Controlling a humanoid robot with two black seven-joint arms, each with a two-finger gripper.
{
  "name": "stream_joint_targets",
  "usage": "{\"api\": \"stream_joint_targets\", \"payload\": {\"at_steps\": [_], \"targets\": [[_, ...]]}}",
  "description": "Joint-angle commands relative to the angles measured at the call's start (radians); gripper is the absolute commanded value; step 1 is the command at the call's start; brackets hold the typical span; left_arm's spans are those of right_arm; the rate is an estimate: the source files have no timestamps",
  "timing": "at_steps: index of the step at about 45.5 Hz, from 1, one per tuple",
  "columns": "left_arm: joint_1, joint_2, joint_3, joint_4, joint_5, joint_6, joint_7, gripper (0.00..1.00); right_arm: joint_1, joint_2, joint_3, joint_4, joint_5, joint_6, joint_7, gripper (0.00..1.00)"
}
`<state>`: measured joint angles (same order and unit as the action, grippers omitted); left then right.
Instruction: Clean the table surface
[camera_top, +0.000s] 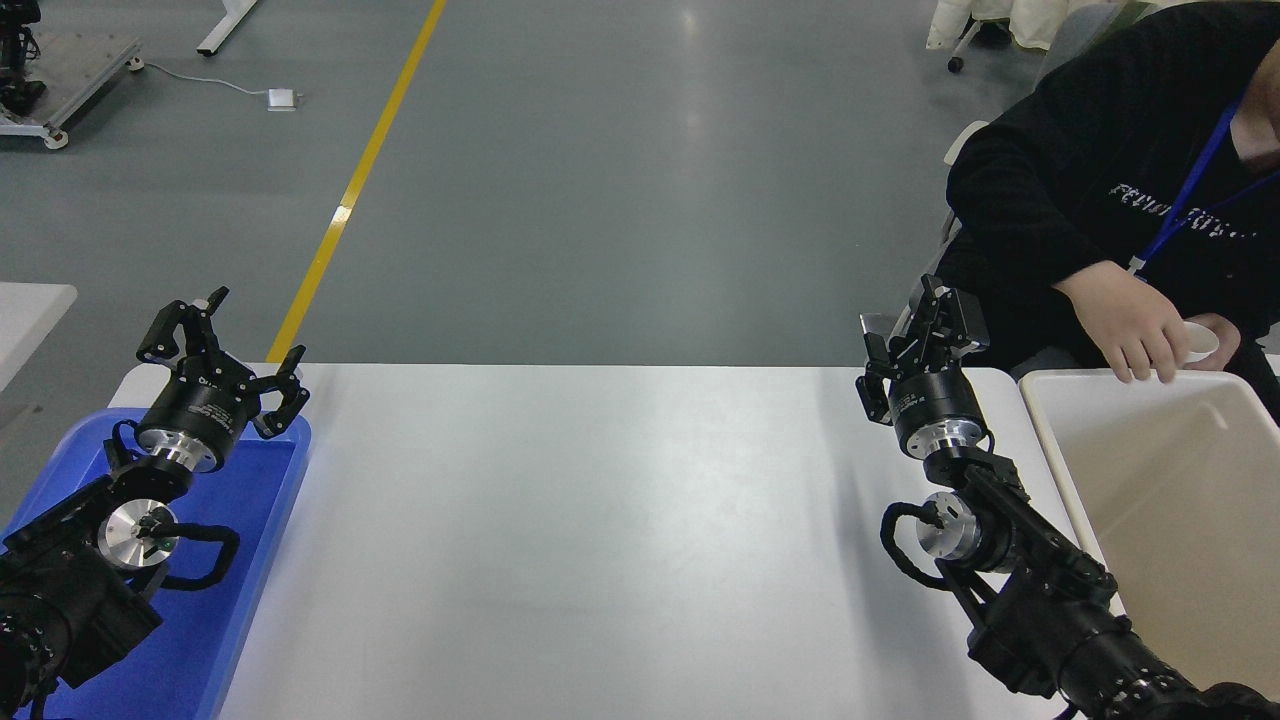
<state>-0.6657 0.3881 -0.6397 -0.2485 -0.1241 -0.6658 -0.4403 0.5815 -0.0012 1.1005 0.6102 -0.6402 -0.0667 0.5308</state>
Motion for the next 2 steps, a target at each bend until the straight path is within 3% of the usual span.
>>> {"api": "stream_joint_targets", "payload": {"at_steps": [1,2], "targets": [[0.0,0.0,0.0,0.0,0.0,0.0,0.0,1.0,0.001,0.001,0.004,-0.018,-0.024,-0.001,0.005,1.0],[0.0,0.0,0.0,0.0,0.001,0.0,0.0,1.0,0.001,0.001,0.004,-0.018,-0.024,-0.002,0.005,1.0]]}}
